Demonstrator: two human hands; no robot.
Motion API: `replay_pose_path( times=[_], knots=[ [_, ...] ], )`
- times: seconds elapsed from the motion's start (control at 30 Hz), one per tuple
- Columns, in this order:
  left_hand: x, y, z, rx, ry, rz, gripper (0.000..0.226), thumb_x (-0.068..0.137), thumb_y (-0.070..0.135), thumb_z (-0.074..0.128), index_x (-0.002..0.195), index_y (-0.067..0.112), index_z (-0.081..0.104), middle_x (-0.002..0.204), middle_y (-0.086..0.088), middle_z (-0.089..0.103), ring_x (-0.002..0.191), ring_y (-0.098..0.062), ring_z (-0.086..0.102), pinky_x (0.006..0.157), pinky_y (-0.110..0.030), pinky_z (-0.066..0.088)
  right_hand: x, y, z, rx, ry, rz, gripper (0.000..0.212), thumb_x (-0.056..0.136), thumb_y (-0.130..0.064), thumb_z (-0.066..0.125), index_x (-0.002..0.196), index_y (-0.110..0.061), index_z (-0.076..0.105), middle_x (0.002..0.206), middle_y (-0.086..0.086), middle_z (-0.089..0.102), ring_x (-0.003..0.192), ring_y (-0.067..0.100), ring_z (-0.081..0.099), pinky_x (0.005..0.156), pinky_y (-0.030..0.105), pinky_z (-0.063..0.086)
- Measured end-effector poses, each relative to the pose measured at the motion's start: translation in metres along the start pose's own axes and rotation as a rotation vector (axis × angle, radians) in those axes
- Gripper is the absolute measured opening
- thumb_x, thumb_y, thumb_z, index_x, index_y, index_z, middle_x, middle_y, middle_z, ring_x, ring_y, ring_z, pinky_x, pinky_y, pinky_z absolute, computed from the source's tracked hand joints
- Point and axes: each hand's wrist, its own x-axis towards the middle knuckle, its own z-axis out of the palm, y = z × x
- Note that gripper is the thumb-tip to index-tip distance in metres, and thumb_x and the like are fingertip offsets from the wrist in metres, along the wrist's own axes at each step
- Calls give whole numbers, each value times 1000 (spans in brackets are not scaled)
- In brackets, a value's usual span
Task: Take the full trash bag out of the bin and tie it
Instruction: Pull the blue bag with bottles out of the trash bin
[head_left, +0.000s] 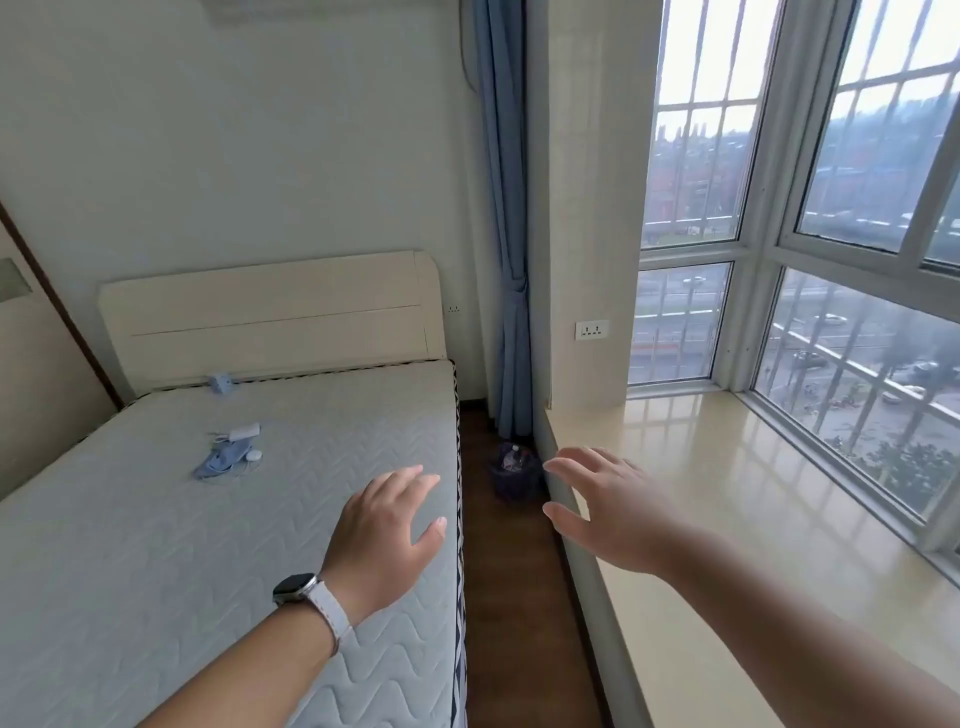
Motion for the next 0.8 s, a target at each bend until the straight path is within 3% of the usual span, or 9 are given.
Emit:
replay_pose_path(
  times=[0.33, 0.8],
  knots=[
    [46, -32, 59, -3, -33, -23, 55, 83, 51, 40, 126, 22, 57, 133, -3, 59, 119, -25, 55, 96, -41, 43, 54, 37, 48, -2, -78, 22, 53, 94, -57, 37, 140, -32, 38, 147, -10, 41, 136, 16, 35, 110, 34, 31],
    [244, -155, 158, -110, -108, -62, 54, 81, 47, 42, 123, 18, 60, 129, -7, 62, 115, -29, 57, 96, -42, 44, 275, 110, 113, -66, -196, 99, 53, 93, -58, 35, 140, -33, 37, 145, -9, 42, 134, 18, 38, 109, 36, 35]
  ],
)
